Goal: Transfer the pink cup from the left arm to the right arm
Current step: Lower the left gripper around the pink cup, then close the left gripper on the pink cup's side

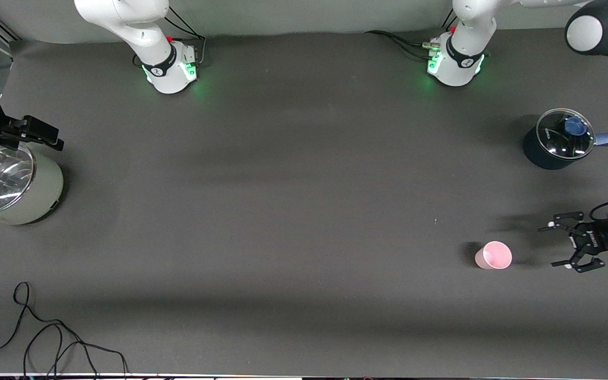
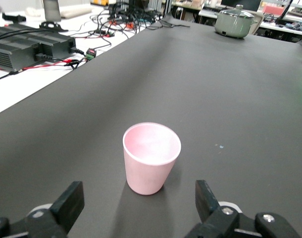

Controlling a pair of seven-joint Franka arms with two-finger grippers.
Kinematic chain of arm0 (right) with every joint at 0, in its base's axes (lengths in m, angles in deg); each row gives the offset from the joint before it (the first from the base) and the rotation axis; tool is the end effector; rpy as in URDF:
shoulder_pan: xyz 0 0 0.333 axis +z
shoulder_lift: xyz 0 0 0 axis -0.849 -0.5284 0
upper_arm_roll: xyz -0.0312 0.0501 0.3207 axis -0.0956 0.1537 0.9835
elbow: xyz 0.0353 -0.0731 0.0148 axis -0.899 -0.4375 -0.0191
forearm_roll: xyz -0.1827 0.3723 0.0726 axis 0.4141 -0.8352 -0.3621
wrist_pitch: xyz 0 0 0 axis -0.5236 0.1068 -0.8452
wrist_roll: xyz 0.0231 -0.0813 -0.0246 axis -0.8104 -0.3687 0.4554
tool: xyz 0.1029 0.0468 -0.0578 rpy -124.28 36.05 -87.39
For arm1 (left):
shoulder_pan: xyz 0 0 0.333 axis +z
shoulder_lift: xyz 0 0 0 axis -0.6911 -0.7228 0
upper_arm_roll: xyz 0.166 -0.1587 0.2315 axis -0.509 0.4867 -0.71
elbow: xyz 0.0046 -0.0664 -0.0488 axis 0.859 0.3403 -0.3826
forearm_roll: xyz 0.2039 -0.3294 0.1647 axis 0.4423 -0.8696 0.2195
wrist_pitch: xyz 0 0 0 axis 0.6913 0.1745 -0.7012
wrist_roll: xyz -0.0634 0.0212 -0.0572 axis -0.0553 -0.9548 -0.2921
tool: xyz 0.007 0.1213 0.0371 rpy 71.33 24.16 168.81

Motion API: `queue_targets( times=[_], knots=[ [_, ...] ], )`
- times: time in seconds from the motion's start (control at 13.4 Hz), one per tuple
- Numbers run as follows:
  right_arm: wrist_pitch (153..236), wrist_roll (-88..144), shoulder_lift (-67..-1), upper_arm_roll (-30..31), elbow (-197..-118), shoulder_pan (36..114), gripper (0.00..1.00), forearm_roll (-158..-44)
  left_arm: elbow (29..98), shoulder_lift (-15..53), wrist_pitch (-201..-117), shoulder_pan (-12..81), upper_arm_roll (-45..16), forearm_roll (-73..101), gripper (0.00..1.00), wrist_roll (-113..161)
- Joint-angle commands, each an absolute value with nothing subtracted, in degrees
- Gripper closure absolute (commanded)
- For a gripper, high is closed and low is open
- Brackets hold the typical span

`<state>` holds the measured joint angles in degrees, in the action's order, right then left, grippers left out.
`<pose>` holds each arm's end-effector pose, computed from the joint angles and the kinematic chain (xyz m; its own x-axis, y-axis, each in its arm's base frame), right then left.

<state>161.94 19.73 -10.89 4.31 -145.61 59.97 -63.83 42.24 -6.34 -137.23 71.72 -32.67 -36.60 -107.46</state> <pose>0.5718 0.0013 0.6239 0.9952 -0.0561 -0.0806 -0.0558 -0.9984 0.0059 0.6784 0.2423 0.1633 0.2109 -0.4060 0.8892 -0.9616 -0.2495 0.1142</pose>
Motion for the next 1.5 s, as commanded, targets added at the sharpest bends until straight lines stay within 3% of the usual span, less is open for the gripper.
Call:
queue_targets(
  times=[0.0,0.52,1.12,1.2,1.42],
  knots=[
    [160.91,19.65,-11.48,4.47,-144.27,59.86,0.00,-63.27,40.70,-11.20,-136.87,72.28,-32.20,-41.11,0.00,-116.23],
    [160.91,19.65,-11.39,4.47,-144.27,59.86,0.00,-63.36,41.32,-17.54,-136.96,71.23,-31.85,-48.32,0.01,-124.34],
    [160.91,19.65,-11.31,4.47,-144.36,59.77,0.00,-63.27,43.69,-17.99,-142.93,69.64,-27.19,-50.87,0.01,-124.61],
    [160.91,19.65,-11.31,4.47,-144.36,59.77,0.00,-63.27,43.69,-17.99,-143.20,69.38,-27.19,-51.49,0.02,-124.69],
    [160.91,19.65,-11.31,4.38,-144.36,59.68,0.00,-63.27,43.95,-17.99,-143.20,68.94,-27.19,-51.49,0.24,-125.40]
  ],
)
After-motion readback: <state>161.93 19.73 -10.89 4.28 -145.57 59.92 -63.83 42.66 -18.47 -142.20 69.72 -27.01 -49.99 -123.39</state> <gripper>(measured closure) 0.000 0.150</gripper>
